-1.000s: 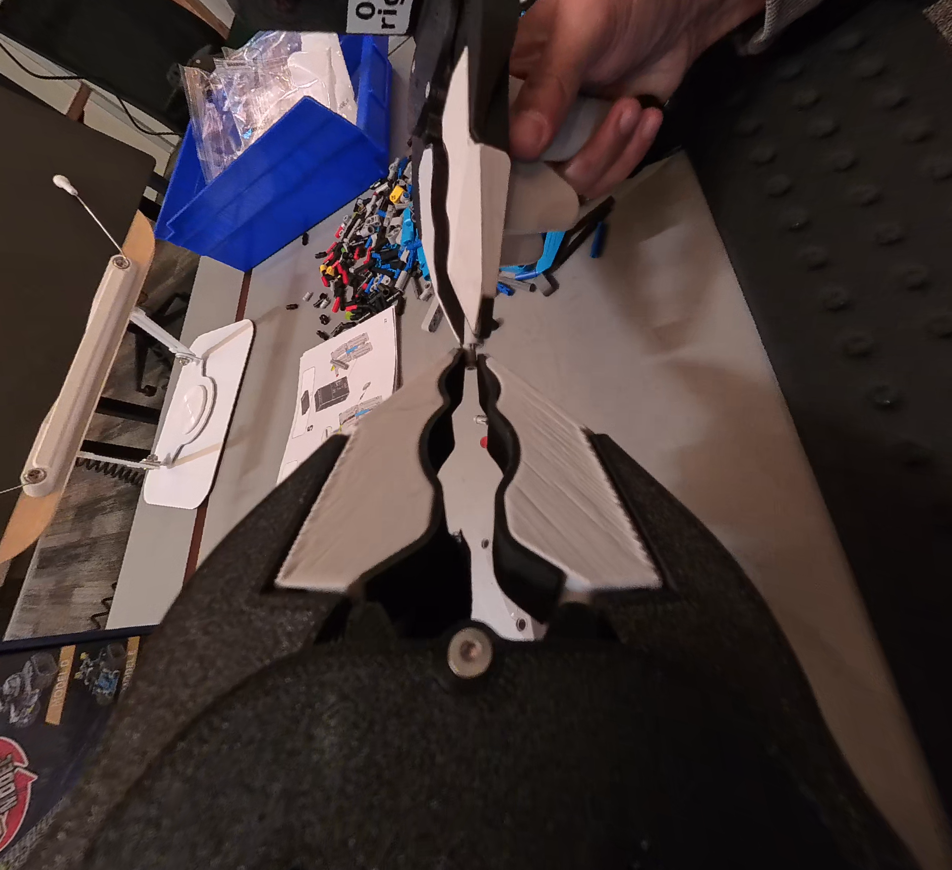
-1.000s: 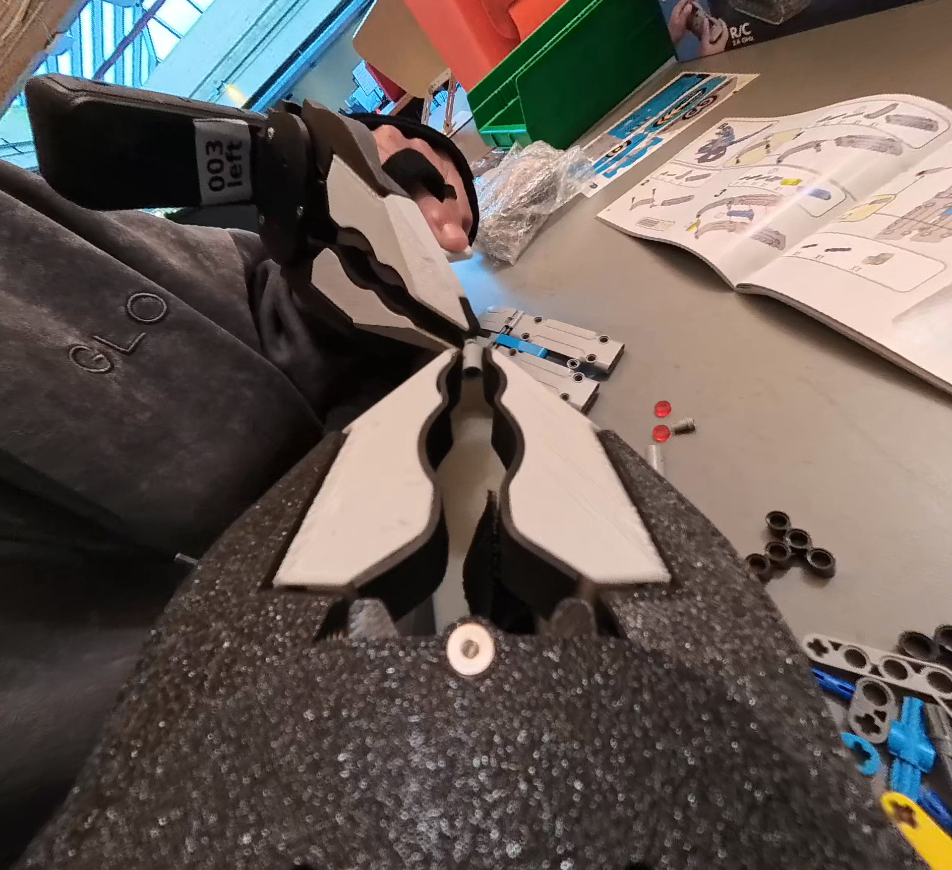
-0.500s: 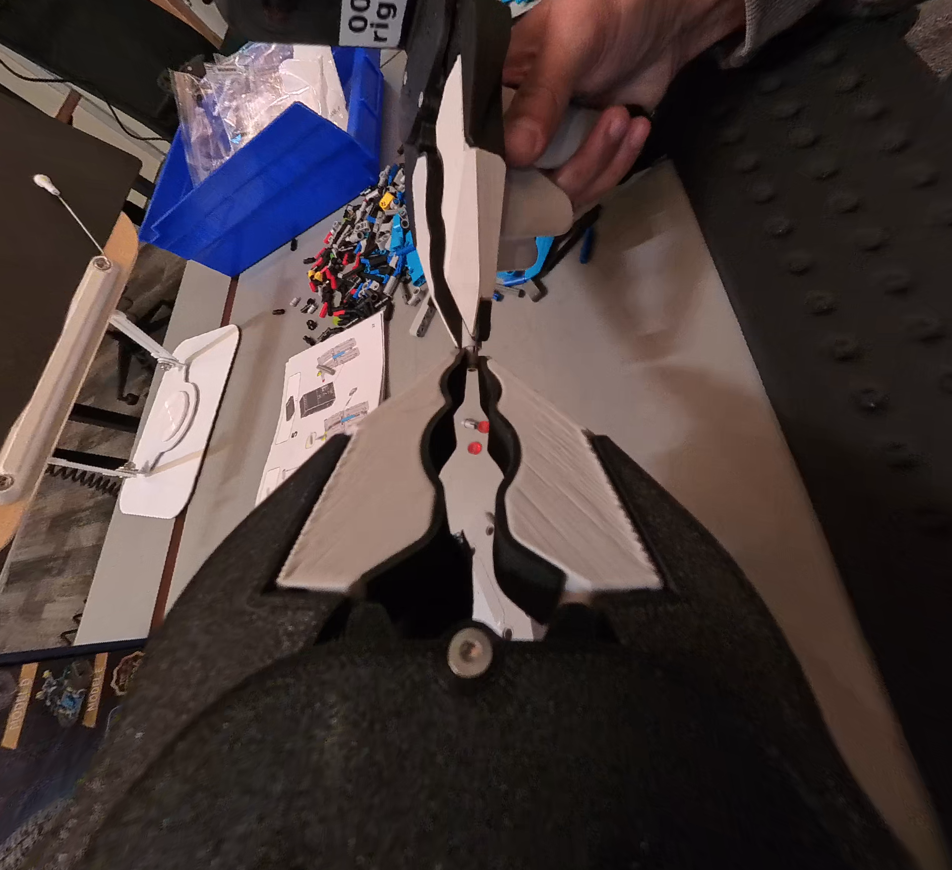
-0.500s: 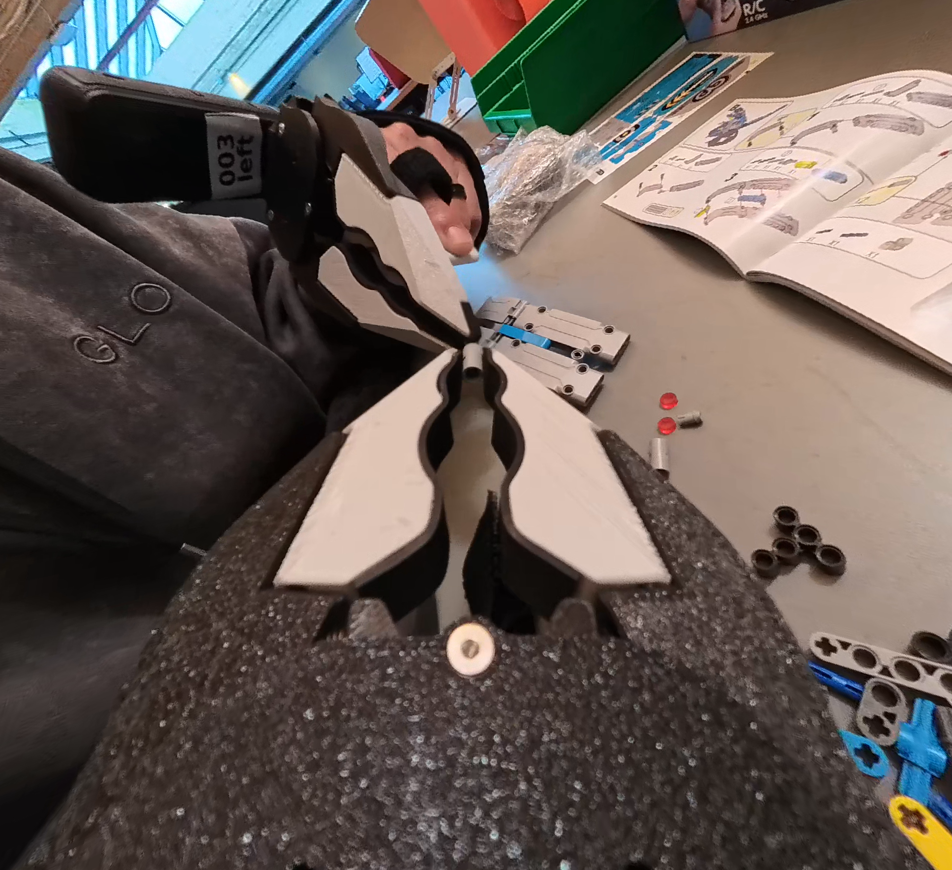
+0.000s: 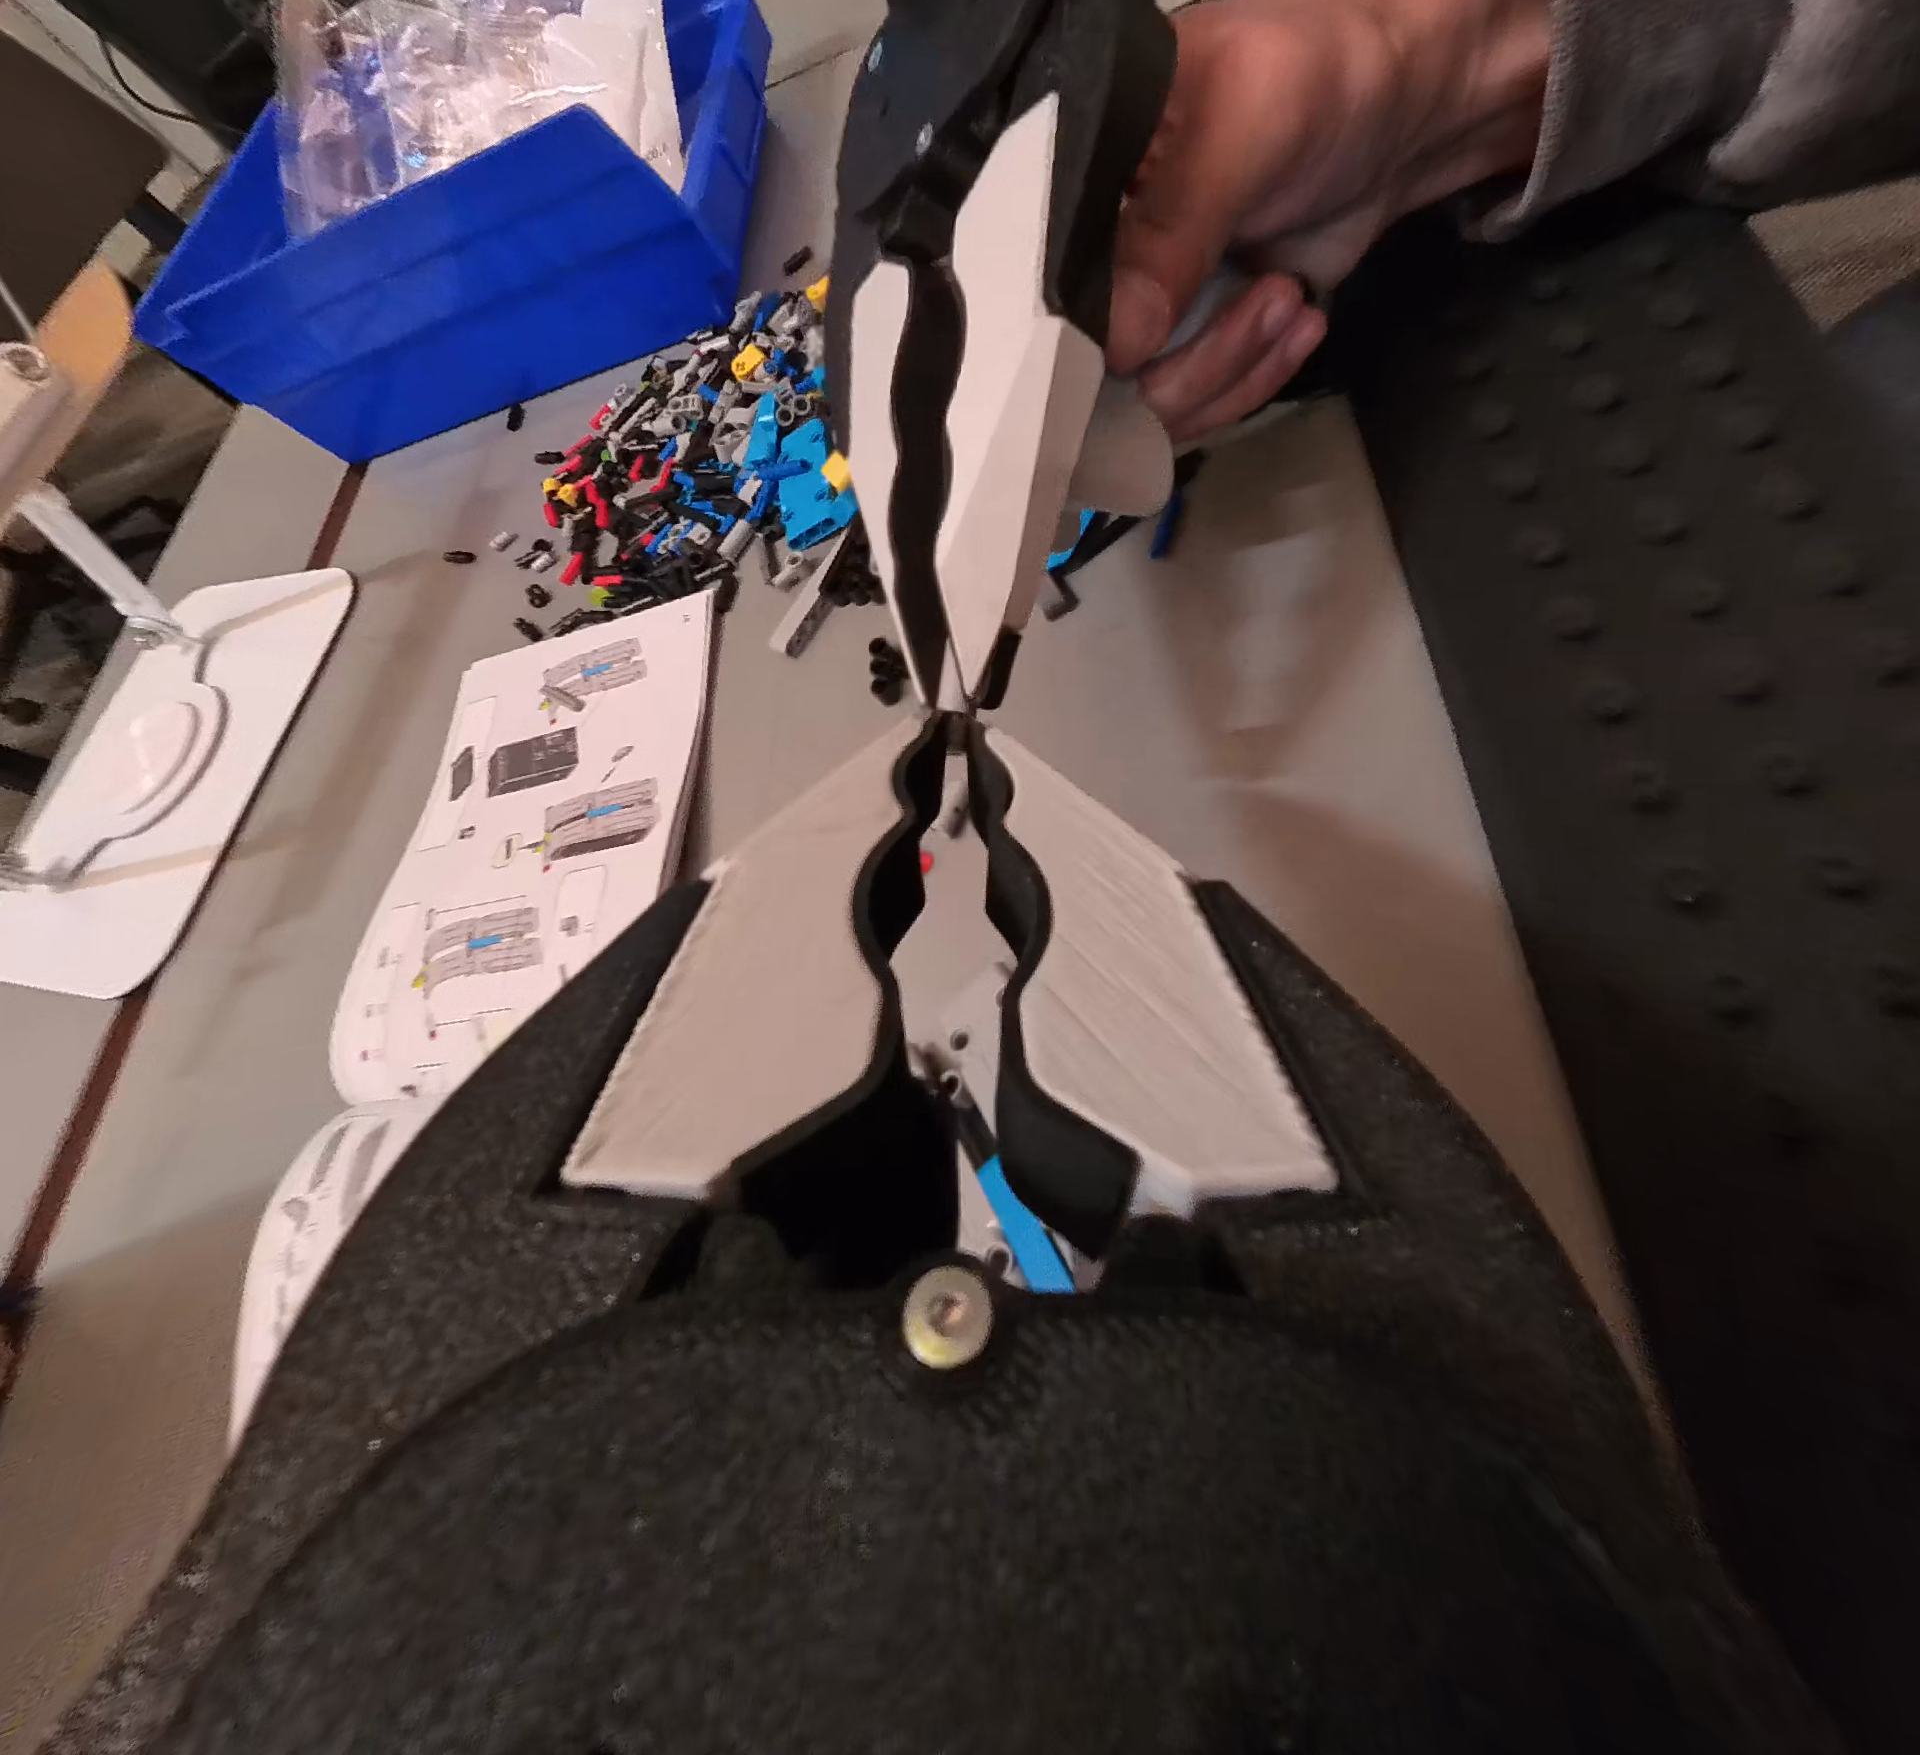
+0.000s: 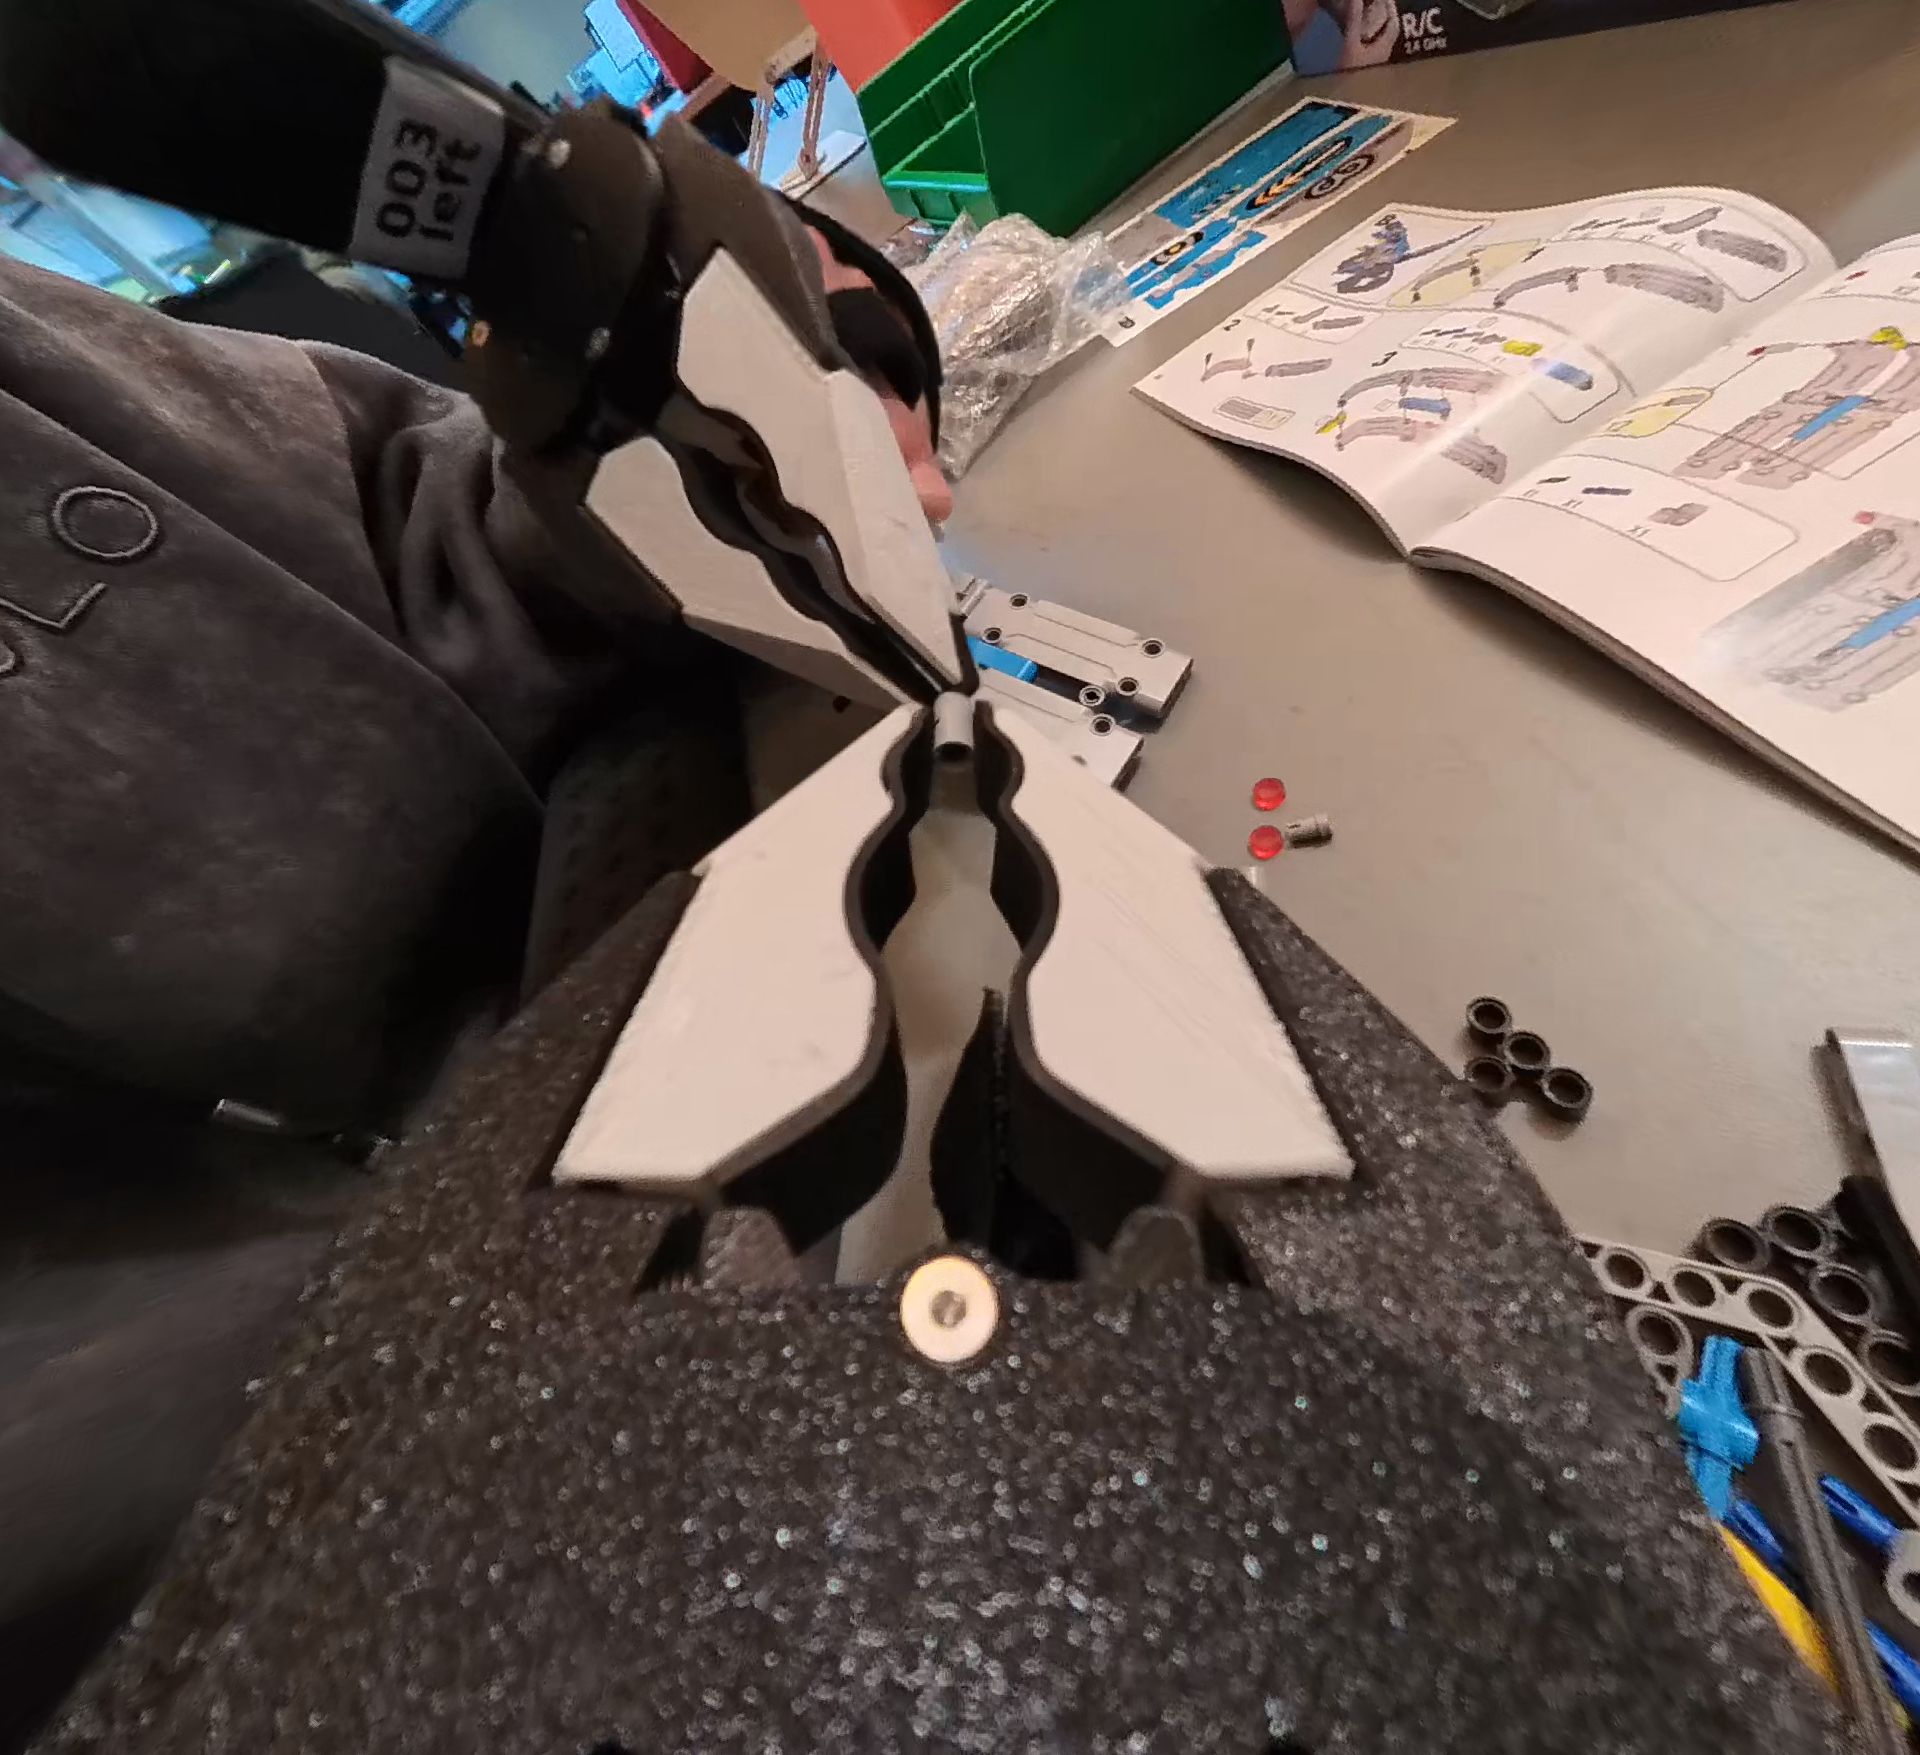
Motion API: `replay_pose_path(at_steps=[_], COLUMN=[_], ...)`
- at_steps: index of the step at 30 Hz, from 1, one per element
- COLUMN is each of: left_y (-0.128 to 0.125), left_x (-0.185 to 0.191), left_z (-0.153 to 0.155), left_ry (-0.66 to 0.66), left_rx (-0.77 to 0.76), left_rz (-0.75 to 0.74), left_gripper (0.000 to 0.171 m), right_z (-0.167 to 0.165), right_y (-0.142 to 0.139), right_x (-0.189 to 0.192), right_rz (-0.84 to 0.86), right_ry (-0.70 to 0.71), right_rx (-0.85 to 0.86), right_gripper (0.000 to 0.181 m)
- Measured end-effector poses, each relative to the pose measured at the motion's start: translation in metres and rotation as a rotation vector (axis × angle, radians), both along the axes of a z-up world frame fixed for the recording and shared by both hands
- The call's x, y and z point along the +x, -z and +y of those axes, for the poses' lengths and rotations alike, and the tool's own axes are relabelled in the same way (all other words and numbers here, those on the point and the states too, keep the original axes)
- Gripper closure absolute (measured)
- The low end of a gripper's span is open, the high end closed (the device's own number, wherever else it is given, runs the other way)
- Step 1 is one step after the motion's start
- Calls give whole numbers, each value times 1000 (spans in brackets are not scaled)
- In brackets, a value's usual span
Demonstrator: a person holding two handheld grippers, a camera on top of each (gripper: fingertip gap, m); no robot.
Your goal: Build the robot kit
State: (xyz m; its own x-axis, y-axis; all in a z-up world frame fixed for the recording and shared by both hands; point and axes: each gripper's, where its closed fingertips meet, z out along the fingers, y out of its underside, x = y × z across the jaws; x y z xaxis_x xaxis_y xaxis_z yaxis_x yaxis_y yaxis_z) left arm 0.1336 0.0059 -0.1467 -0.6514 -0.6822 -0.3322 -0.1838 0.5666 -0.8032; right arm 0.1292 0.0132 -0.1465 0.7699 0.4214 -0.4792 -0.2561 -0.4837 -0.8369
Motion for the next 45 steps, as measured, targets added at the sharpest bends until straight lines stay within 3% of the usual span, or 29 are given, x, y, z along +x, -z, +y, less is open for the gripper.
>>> replay_pose_path(at_steps=[7, 14, 18, 40, 45], left_y=[0, -19, -18, 6, -15], left_x=[0, -3, -2, 6, 8], left_z=[-1, -4, -2, 3, 9], left_ry=[16, 36, 25, -48, -99], left_rx=[-15, -149, -132, 65, -114], left_rz=[-3, -44, -59, -28, -37], left_gripper=[170, 165, 167, 171, 171], right_z=[-1, -5, -7, 2, 1], right_y=[1, -23, -29, 0, -19], right_x=[0, 0, 3, 4, 8], right_rz=[16, 169, 206, 17, 146], right_ry=[-14, -46, -45, 16, 15], right_rx=[-6, 74, 96, 5, 76], right_gripper=[175, 175, 175, 175, 175])
